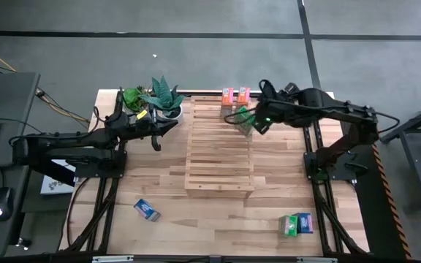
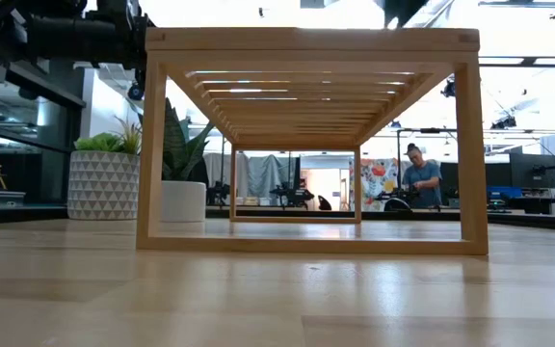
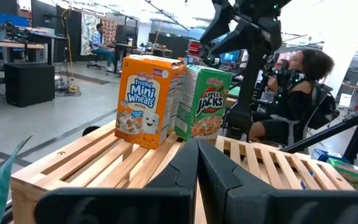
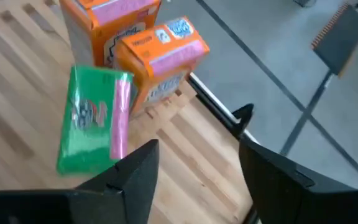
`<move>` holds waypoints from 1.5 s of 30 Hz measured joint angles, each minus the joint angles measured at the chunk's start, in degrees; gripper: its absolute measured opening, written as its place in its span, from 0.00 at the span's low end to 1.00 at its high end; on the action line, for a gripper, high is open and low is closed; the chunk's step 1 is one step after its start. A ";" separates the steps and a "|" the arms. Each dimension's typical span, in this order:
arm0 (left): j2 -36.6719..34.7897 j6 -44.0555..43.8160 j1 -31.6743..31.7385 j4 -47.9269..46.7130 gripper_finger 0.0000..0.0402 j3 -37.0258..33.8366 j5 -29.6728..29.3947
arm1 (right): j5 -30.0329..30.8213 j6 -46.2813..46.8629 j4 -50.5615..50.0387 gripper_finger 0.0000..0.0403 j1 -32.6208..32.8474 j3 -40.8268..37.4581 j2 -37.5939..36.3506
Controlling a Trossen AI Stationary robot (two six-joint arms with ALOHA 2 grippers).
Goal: Stack cereal on shelf
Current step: Put the top green cereal box on the shelf
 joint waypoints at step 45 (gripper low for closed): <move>0.00 -0.36 0.04 1.74 0.00 0.00 -0.79 | -13.65 -2.70 69.90 0.00 -1.76 -62.25 -30.25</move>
